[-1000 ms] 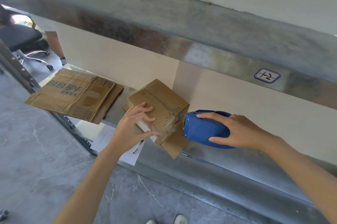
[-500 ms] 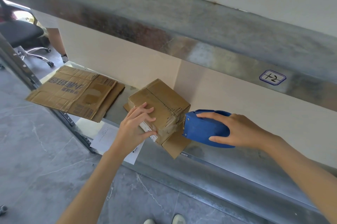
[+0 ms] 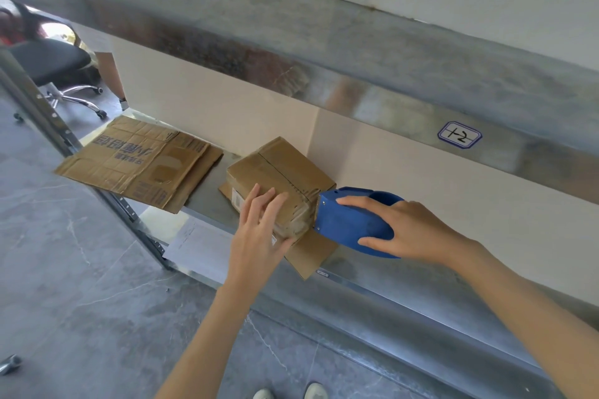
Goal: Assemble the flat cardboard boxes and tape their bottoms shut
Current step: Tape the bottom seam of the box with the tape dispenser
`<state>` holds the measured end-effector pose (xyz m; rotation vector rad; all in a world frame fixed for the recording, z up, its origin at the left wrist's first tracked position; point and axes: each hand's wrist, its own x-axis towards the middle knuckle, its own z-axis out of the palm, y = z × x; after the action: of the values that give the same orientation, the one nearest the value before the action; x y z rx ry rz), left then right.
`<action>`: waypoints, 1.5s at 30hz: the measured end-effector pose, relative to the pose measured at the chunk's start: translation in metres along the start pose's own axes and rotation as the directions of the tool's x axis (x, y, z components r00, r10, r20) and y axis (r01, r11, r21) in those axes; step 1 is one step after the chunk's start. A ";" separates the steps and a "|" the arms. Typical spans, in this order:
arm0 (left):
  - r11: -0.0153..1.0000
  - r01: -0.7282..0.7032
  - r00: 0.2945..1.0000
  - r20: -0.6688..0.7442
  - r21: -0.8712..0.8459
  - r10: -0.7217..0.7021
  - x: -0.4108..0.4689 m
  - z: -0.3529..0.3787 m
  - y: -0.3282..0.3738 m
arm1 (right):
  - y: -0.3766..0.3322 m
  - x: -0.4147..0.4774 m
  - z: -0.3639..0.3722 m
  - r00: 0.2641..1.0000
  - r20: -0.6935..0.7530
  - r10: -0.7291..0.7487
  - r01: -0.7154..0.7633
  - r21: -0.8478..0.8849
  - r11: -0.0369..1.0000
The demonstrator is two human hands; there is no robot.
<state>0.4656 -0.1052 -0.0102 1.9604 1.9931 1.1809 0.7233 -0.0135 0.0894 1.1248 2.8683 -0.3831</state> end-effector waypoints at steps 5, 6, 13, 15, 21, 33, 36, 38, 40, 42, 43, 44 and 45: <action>1.000 -0.007 1.000 0.003 0.010 0.007 0.005 0.004 0.007 | 0.009 -0.005 -0.010 0.998 -0.037 -0.047 0.046 -0.031 0.998; 1.000 -0.026 1.000 0.014 -0.004 0.026 0.004 0.003 0.005 | 0.010 -0.007 -0.013 0.997 -0.040 -0.066 0.065 -0.037 0.997; 0.984 -0.111 0.990 0.076 -0.140 0.123 -0.003 -0.019 -0.026 | -0.002 -0.007 -0.016 0.971 -0.048 -0.233 0.229 -0.077 0.970; 0.981 -0.100 0.989 0.087 -0.166 0.115 -0.006 -0.022 -0.032 | -0.005 -0.001 -0.012 0.962 -0.062 -0.267 0.264 -0.055 0.963; 0.972 -0.100 0.989 0.090 -0.213 0.122 -0.010 -0.021 -0.042 | 0.002 0.016 -0.005 0.941 -0.075 -0.331 0.329 -0.044 0.943; 0.972 -0.088 0.984 0.130 -0.220 0.118 -0.004 -0.019 -0.045 | 0.032 0.021 -0.019 0.951 -0.039 -0.306 0.301 -0.101 0.948; 0.967 -0.102 0.984 0.120 -0.231 0.133 -0.003 -0.019 -0.046 | 0.038 0.023 -0.021 0.961 -0.028 -0.274 0.270 -0.096 0.958; 0.968 -0.104 0.984 0.119 -0.228 0.134 -0.003 -0.018 -0.047 | 0.040 0.025 -0.021 0.964 -0.026 -0.266 0.263 -0.085 0.961; 0.969 -0.099 0.984 0.121 -0.227 0.129 -0.004 -0.018 -0.046 | 0.042 0.024 -0.019 0.969 -0.017 -0.246 0.244 -0.081 0.966; 0.967 -0.093 0.985 0.122 -0.237 0.125 -0.004 -0.018 -0.045 | 0.047 0.022 -0.019 0.972 -0.030 -0.233 0.229 -0.092 0.969; 0.966 -0.091 0.984 0.125 -0.242 0.124 -0.004 -0.018 -0.045 | 0.049 0.022 -0.020 0.973 -0.042 -0.226 0.221 -0.104 0.970; 0.966 -0.090 0.984 0.125 -0.241 0.123 -0.004 -0.019 -0.046 | 0.050 0.023 -0.022 0.974 -0.050 -0.221 0.214 -0.118 0.970; 0.967 -0.089 0.985 0.125 -0.239 0.121 -0.004 -0.019 -0.046 | 0.051 0.023 -0.023 0.976 -0.049 -0.213 0.206 -0.126 0.970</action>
<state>0.4180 -0.1108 -0.0257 1.9894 1.6216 1.2018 0.7419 0.0432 0.0984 0.8320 3.0275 -0.1801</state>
